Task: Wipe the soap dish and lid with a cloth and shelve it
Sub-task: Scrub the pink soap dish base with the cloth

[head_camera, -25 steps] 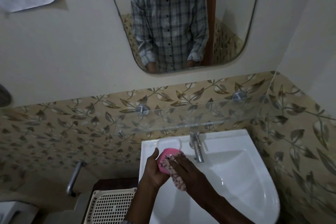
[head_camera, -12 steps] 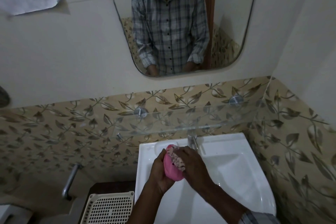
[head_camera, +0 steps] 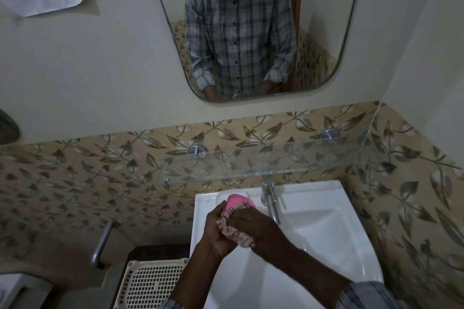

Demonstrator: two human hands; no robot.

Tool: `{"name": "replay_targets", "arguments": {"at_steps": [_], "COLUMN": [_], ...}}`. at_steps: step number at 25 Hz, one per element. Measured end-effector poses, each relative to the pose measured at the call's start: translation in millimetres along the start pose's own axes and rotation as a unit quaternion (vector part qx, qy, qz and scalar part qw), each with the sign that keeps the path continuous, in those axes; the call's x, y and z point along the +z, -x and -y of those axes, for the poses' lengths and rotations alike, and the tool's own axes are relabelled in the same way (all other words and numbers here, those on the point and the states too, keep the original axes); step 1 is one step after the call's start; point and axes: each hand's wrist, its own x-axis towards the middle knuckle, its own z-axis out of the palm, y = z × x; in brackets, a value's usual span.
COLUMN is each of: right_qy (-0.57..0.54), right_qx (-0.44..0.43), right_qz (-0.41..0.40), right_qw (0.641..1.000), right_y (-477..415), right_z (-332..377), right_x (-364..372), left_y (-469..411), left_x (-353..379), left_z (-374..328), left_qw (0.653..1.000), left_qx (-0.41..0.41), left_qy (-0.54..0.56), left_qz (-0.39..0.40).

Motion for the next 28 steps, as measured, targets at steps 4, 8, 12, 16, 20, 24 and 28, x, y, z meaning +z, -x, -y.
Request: {"name": "replay_targets", "arguments": {"at_steps": [4, 8, 12, 16, 20, 24, 28], "right_qy": [-0.054, -0.067, 0.006, 0.066, 0.075, 0.058, -0.249], "right_qx": [0.098, -0.080, -0.197, -0.116, 0.232, 0.428, 0.538], "right_qz": [-0.004, 0.080, 0.102, 0.066, -0.050, -0.021, -0.115], "right_qw": [0.994, 0.991, 0.975, 0.989, 0.969, 0.902, 0.797], "right_y": [-9, 2, -9, -21, -38, -44, -48], "right_z": [-14, -14, -28, -25, 20, 41, 26], "right_x": [-12, -20, -30, -30, 4, 10, -25], "left_y": [-2, -4, 2, 6, -7, -20, -15], "left_x": [-4, -16, -12, -5, 7, -3, -7], "left_z": [3, -5, -2, -7, -3, 9, -5], "left_qw": [1.000, 1.000, 0.998, 0.996, 0.991, 0.981, 0.980], "left_qx": [0.005, -0.020, -0.031, 0.037, 0.128, 0.191, 0.189], "left_qy": [-0.024, -0.015, -0.025, -0.016, -0.015, -0.015, -0.031], "left_qz": [0.009, -0.016, 0.038, 0.085, 0.028, -0.044, -0.048]}}
